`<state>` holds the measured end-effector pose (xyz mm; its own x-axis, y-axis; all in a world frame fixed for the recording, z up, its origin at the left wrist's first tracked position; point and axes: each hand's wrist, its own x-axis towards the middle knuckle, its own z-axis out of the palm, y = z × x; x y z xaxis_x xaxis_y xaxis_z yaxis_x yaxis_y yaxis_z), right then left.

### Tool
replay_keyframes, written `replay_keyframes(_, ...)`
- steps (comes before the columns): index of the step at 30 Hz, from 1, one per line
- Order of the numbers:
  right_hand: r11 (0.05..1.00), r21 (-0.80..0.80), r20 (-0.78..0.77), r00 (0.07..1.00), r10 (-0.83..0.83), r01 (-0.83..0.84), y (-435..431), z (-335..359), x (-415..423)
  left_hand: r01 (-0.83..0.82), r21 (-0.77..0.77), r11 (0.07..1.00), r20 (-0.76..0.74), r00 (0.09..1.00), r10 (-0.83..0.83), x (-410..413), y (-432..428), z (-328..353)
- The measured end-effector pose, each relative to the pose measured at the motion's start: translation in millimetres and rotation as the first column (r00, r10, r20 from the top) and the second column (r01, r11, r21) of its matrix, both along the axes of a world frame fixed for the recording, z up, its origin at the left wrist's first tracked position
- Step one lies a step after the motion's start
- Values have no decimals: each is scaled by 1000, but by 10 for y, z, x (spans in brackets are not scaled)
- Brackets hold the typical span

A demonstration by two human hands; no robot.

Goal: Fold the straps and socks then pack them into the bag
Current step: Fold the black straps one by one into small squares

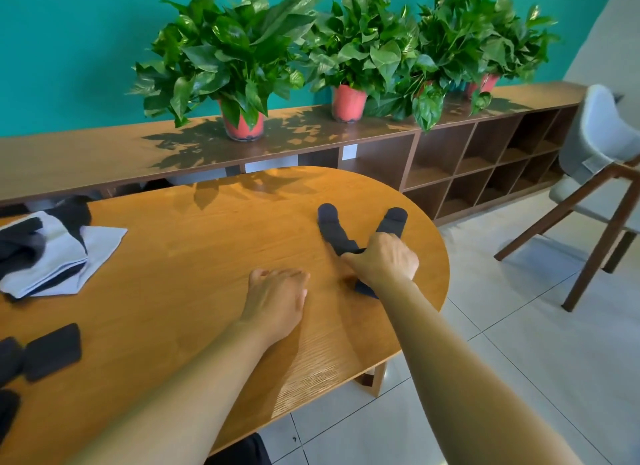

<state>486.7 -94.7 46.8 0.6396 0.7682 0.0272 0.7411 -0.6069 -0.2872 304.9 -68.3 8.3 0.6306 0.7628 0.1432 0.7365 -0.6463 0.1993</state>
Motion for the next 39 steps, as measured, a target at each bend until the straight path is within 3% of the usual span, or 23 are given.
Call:
replay_keyframes(19,928,-91,-18,932,362,-362,-126,-490,-2148,-351,-37,936,69,933,353,-1789,-48,-218)
replay_keyframes(25,928,113,-247,895,372,-355,-68,-397,-1916,-325,-60,944,204,921,331,-2095,-96,-188)
replay_keyframes(28,799,329,-233,776,585,-503,-34,-482,-1774,-184,-86,979,293,935,201,-2046,-260,-164)
replay_keyframes(31,659,375,-149,659,737,-652,-39,-592,-1766,-6,-79,997,230,973,24,-1947,-436,-246)
replay_keyframes(34,588,317,-134,579,804,-744,-79,-645,-1787,67,-66,996,163,985,-55,-1996,-462,-390)
replay_keyframes(39,478,76,-95,471,877,-875,-92,-682,-1904,95,-31,995,130,987,-91,-2179,-415,-410)
